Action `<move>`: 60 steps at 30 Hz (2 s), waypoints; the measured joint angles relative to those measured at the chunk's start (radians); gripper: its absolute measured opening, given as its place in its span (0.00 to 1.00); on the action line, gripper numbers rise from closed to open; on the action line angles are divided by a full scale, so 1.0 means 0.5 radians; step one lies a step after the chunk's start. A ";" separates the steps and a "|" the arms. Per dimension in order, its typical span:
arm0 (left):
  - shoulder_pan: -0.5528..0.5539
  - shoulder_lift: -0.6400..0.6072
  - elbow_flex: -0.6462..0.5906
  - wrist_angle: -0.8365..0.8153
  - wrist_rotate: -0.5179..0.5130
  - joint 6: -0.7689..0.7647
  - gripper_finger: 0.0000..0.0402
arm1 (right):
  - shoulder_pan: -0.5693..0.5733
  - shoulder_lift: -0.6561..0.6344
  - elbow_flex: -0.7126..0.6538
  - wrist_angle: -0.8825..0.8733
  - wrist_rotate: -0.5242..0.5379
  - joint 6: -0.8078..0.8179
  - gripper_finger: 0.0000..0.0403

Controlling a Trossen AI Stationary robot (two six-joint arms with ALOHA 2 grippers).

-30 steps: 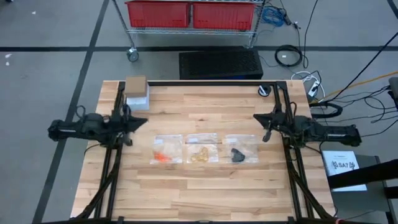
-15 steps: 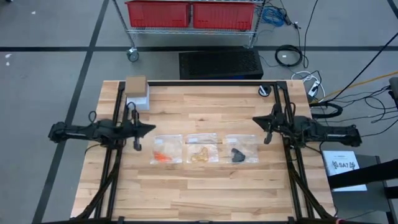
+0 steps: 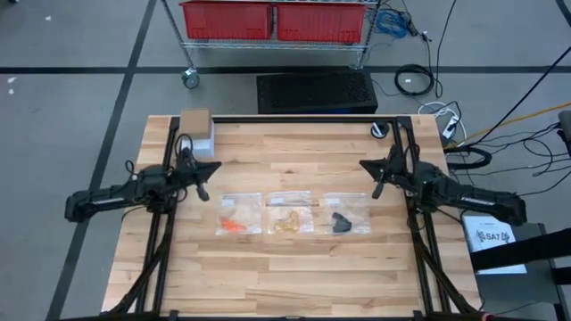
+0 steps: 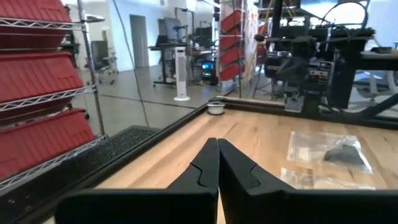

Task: Sort rubber bands
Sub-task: Return to Home Position

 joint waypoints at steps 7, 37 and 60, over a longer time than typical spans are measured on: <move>0.046 0.031 -0.001 0.001 -0.014 0.000 0.05 | -0.069 0.118 0.000 -0.002 0.002 -0.055 0.00; 0.047 0.037 -0.002 0.010 -0.106 -0.207 0.07 | -0.065 -0.197 0.002 0.024 -0.149 -0.199 0.00; 0.047 0.036 -0.002 0.011 -0.107 -0.208 0.07 | -0.065 -0.193 0.002 -0.020 -0.153 -0.062 0.00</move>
